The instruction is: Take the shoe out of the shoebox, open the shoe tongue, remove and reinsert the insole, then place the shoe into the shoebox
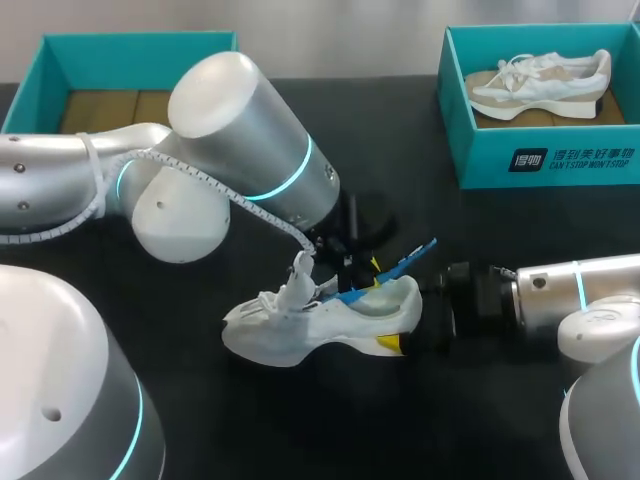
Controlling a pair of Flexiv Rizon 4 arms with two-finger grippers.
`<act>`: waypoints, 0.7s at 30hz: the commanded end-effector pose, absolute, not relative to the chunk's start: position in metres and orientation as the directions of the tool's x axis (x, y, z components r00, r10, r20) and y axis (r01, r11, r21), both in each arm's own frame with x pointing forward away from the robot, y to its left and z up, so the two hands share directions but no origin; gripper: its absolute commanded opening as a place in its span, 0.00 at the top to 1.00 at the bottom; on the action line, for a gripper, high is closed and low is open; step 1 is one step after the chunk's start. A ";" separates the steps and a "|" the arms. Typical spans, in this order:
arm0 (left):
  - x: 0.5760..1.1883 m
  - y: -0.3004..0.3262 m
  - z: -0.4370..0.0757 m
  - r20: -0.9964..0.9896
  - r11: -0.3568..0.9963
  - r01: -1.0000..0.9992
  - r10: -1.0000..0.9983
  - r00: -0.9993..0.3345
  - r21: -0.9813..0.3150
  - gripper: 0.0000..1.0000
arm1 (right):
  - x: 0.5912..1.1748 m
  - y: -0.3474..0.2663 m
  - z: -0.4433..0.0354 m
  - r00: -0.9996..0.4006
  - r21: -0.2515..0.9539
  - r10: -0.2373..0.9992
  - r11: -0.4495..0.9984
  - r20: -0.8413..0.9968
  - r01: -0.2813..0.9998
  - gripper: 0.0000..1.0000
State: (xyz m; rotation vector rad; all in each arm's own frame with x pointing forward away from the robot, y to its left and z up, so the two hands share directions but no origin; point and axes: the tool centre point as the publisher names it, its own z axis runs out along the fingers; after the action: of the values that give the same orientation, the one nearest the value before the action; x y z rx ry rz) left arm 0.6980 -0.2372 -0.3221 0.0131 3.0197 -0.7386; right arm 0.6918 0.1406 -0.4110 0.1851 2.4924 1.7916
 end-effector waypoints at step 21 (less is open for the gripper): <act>0.672 -0.209 -0.299 -0.122 0.868 0.011 -0.058 -0.991 -0.496 0.00 | 0.690 0.141 -0.410 -0.990 0.946 0.137 0.318 0.016 0.060 1.00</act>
State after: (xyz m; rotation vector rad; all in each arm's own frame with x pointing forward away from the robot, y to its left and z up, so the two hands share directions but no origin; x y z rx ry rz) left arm 0.6832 -0.2182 -0.3106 -0.0207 2.9360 -0.7892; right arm 0.6916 0.1408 -0.4110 0.1844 2.4922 1.7917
